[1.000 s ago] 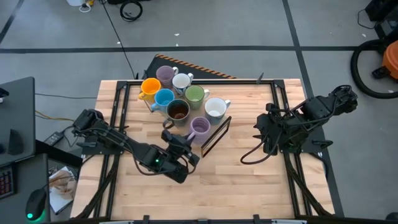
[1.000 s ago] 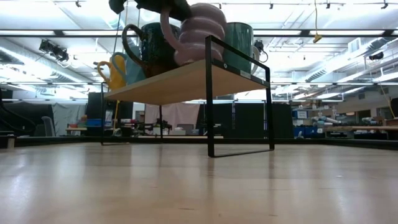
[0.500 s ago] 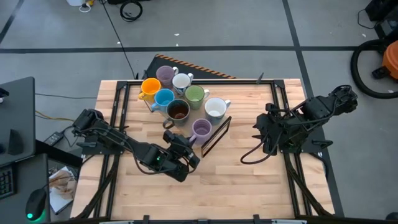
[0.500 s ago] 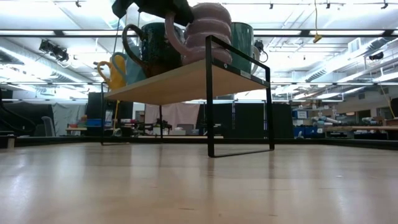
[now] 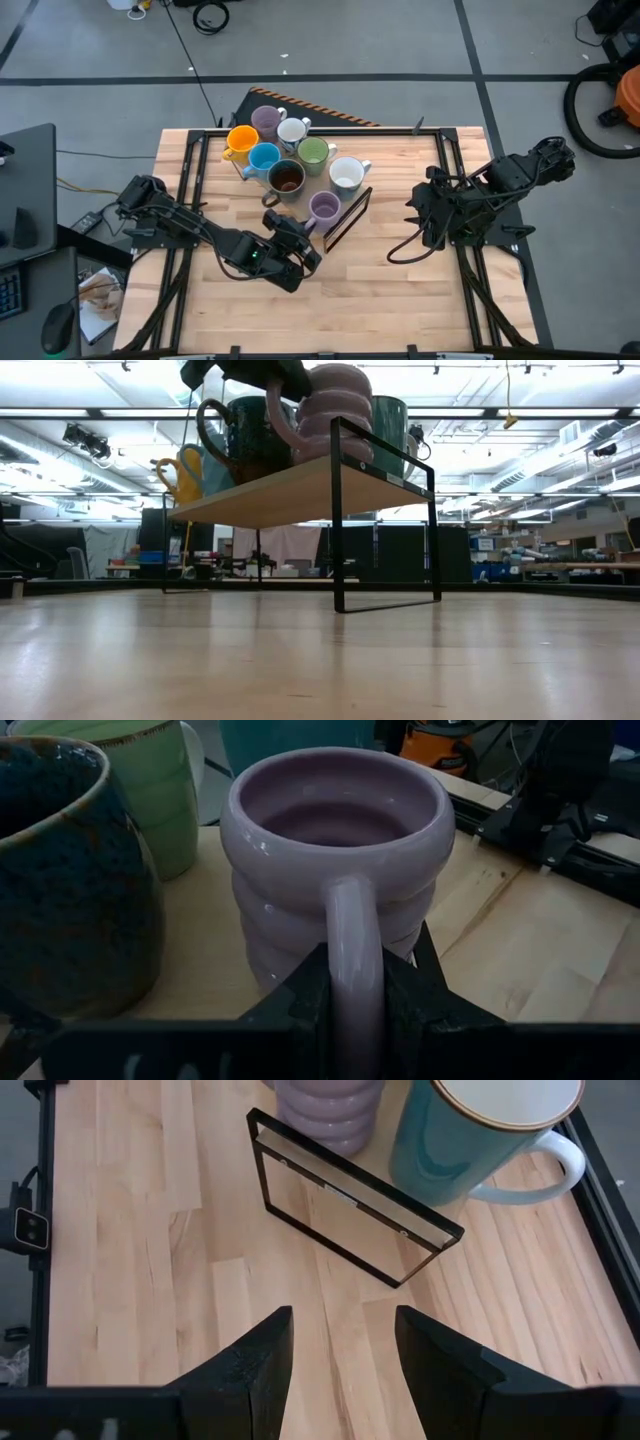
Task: Place coffee mugs
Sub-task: Put the violet mug on the shelf
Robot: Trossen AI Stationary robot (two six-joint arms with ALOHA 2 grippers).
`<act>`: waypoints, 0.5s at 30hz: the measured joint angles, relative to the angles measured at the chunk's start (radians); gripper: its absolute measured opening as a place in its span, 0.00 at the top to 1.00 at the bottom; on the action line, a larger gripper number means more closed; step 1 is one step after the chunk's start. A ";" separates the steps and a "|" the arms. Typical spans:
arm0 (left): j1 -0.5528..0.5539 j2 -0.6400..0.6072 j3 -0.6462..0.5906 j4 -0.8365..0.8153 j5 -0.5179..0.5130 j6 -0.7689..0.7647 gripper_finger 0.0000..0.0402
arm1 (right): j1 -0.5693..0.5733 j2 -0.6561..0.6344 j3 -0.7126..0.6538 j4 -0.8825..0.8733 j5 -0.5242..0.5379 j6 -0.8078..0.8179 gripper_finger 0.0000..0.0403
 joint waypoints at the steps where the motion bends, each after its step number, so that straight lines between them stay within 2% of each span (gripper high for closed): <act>1: 0.000 0.000 0.000 0.000 0.002 0.000 0.85 | 0.000 0.000 0.000 0.000 0.000 0.000 0.55; 10: 0.012 0.000 0.000 -0.002 0.094 0.001 0.83 | 0.000 0.000 0.000 0.001 0.000 -0.002 0.55; 15: 0.012 0.002 0.000 -0.002 0.086 0.001 0.77 | 0.000 0.000 0.000 0.003 -0.001 -0.003 0.55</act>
